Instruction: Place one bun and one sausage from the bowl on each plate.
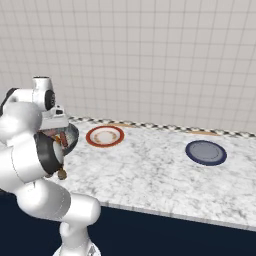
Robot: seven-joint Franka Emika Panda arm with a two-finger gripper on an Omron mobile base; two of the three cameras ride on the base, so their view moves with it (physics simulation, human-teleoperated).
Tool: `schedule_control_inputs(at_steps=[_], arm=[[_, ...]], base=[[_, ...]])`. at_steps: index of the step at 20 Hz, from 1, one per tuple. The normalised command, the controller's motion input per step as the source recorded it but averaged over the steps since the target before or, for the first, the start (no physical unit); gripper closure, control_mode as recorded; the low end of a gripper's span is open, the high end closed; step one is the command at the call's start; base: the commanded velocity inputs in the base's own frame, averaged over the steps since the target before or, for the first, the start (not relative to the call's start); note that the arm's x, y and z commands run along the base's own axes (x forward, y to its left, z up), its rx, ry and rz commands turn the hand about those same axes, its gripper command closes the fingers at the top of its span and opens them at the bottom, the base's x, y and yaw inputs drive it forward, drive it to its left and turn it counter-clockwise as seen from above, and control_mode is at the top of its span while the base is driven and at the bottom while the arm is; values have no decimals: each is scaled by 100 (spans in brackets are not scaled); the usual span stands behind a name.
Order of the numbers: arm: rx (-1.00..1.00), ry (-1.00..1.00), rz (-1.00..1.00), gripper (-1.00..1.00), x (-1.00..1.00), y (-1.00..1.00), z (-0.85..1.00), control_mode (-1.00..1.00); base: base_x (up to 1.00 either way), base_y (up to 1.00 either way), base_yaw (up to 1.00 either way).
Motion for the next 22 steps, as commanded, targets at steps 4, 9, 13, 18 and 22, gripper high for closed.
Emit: schedule_control_inputs(at_steps=[4, 9, 13, 18, 22], arm=[[0, 0, 0, -100, 62, 33, -55, -100], [-4, 0, 0, -100, 49, 9, -54, -100], [-12, 0, 0, -100, 28, 0, -62, -100], [-2, 0, 0, -100, 3, 0, -35, -100], [0, 0, 0, -100, 6, 2, -26, -100]], base=[[0, 0, 0], [0, 0, 0], [0, 0, 0], [0, 0, 0], [0, 0, 0]])
